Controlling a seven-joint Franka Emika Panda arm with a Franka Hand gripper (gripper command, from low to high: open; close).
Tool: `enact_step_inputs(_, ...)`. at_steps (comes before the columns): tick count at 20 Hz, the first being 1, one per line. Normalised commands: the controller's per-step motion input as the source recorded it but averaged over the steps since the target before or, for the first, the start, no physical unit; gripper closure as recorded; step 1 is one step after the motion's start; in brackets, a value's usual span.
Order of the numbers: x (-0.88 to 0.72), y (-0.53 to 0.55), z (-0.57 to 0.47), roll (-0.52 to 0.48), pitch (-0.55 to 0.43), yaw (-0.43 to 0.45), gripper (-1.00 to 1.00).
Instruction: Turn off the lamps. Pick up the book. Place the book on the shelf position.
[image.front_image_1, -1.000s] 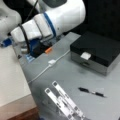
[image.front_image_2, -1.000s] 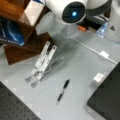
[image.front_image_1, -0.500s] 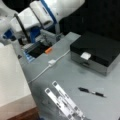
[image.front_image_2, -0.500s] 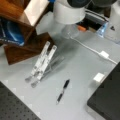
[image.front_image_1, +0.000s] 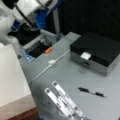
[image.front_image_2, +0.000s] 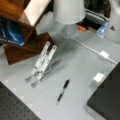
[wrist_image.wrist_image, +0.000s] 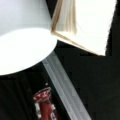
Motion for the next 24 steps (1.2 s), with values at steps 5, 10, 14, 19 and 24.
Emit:
enact_step_inputs(5, 0.34, 0.66, -0.17, 0.242, -0.092, -0.329, -1.00)
enact_step_inputs(10, 0.36, 0.59, -0.21, 0.272, -0.131, -0.266, -1.00)
enact_step_inputs(14, 0.29, 0.31, -0.15, 0.363, -0.184, -0.192, -1.00)
enact_step_inputs(19, 0.15, 0.07, -0.09, 0.375, -0.215, -0.131, -1.00)
enact_step_inputs(24, 0.01, 0.00, -0.12, 0.378, -0.305, -0.126, -1.00)
